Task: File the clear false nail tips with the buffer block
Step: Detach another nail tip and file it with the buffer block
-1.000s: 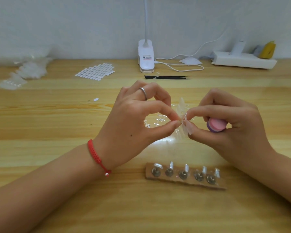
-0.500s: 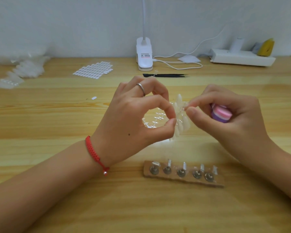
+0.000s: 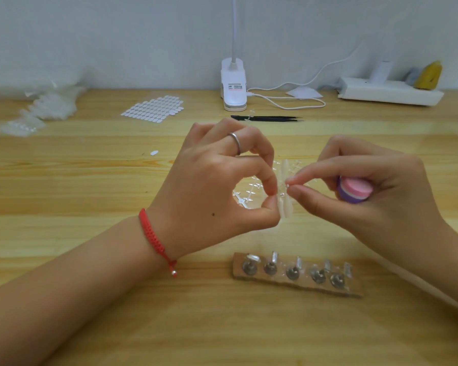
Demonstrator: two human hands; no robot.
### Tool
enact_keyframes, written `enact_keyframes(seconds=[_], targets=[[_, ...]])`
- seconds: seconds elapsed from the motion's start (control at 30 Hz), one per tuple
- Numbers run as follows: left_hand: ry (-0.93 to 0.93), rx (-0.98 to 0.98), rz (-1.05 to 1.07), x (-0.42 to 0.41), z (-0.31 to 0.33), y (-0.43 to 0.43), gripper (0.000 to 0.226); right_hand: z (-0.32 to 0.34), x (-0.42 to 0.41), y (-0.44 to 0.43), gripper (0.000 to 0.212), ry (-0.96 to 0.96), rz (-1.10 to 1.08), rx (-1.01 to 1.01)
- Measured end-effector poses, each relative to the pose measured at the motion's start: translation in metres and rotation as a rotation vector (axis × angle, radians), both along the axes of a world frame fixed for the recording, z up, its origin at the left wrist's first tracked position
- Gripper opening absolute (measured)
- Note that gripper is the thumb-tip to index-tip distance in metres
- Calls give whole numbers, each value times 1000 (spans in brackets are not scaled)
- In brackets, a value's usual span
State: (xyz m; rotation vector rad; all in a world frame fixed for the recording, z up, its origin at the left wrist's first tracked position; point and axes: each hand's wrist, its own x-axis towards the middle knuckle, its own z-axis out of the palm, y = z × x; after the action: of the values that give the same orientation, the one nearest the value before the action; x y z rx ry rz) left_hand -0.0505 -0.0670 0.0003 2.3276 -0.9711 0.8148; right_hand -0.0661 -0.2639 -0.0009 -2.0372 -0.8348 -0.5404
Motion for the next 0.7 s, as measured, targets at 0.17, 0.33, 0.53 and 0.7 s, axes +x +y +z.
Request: enact_keyframes(seconds=[0.17, 0.33, 0.53, 0.7], targets=[[-73, 95, -4, 2, 1, 0, 6, 2, 1, 0, 11, 0, -8, -51], [-84, 108, 20, 2, -1, -1, 6, -1, 1, 3, 9, 1, -60, -40], [-25, 39, 37, 3, -2, 0, 6, -5, 4, 2, 10, 66, -38, 69], [-12, 25, 29, 2, -2, -1, 7, -4, 4, 3, 10, 46, -26, 60]])
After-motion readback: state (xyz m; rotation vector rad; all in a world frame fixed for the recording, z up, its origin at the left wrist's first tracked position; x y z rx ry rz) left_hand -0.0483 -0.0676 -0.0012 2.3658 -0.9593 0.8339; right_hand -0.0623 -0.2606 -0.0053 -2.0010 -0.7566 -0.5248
